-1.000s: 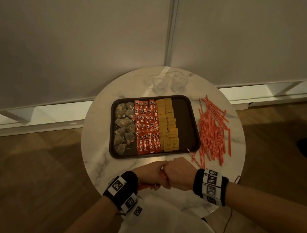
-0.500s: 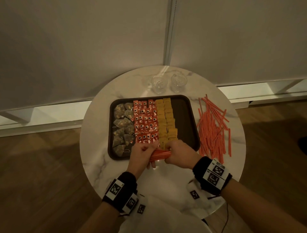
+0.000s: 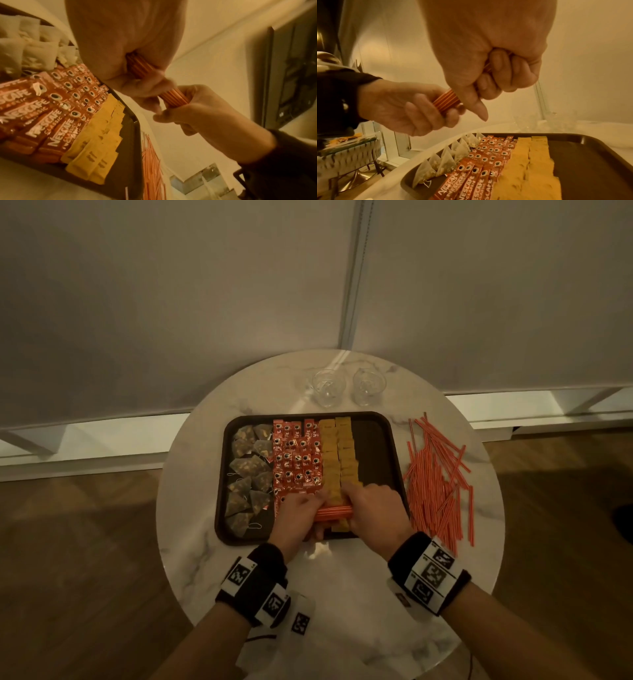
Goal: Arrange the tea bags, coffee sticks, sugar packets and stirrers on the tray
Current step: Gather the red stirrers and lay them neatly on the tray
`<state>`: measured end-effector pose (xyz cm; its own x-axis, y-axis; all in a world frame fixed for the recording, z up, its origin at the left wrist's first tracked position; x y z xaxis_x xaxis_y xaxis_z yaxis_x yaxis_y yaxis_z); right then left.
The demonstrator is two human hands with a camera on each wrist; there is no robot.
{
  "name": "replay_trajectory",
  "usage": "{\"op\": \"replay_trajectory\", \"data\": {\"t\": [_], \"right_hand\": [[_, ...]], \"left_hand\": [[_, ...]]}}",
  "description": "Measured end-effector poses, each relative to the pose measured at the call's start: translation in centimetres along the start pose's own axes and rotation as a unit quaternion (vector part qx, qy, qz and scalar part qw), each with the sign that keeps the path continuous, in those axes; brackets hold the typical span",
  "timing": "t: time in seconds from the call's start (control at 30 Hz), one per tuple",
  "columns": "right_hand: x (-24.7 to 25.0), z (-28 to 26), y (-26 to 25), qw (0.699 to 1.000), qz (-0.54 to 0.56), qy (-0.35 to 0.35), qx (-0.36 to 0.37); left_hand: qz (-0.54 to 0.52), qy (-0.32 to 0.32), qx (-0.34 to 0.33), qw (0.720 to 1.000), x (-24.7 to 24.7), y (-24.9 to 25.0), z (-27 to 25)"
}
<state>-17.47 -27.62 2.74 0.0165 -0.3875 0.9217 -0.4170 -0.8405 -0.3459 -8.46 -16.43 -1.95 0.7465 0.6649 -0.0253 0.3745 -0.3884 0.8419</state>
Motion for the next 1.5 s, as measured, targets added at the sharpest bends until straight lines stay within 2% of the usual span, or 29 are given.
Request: {"op": "replay_trajectory", "data": {"t": [0.13, 0.43, 0.6, 0.7, 0.83, 0.9, 1.03, 1.17, 1.33, 1.5], "right_hand": [[-0.6, 0.2, 0.8, 0.999, 0.013, 0.026, 0.017], [0.7, 0.5, 2.3, 0.982, 0.161, -0.026, 0.096], [0.4, 1.0, 2.6, 0.977, 0.201, 0.02, 0.062], [0.3, 1.1, 2.8, 0.983, 0.182, 0.006, 0.037], [0.8, 1.4, 2.4, 0.996, 0.027, -0.058, 0.057], [0.7, 1.5, 2.1, 0.995, -0.012, -0.077, 0.061], [-0.8, 1.6, 1.7, 0.985, 0.137, -0.102, -0.003], [-2.5, 2.0, 2.2, 0.961, 0.247, -0.118, -0.044], [-3.2, 3.2, 3.0, 0.95, 0.285, -0.116, -0.054], [-3.1, 4.7, 5.6, 0.927, 0.335, -0.109, -0.13]], "left_hand": [[-0.019, -0.013, 0.012, 1.0, -0.5, -0.5, 0.2], [0.003, -0.006, -0.021, 1.0, 0.2, 0.6, 0.7], [0.007, 0.005, -0.046, 0.999, -0.5, 1.9, 1.4], [0.052, 0.018, -0.098, 0.994, -0.2, 2.9, 2.0], [0.147, -0.007, -0.13, 0.981, 0.2, 3.8, 3.0], [0.194, -0.025, -0.137, 0.971, 0.0, 3.9, 3.5], [0.273, -0.055, -0.168, 0.946, -0.9, 3.7, 4.3], [0.317, -0.04, -0.181, 0.93, -1.2, 3.2, 5.5], [0.263, -0.02, -0.173, 0.949, -1.4, 3.7, 7.0], [0.162, 0.013, -0.138, 0.977, -0.8, 4.4, 8.1]]}}
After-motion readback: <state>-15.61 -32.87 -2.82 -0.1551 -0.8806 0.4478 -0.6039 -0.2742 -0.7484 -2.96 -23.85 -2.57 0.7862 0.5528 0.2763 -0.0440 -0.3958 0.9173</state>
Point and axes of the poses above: each hand's wrist, its own z-axis towards the middle knuckle, its own x-axis out of the back of the hand, y = z × x, the point moved 3 cm from there along z, towards the middle knuckle, and after that the axes turned 2 degrees about z, right-handed, at the moved point
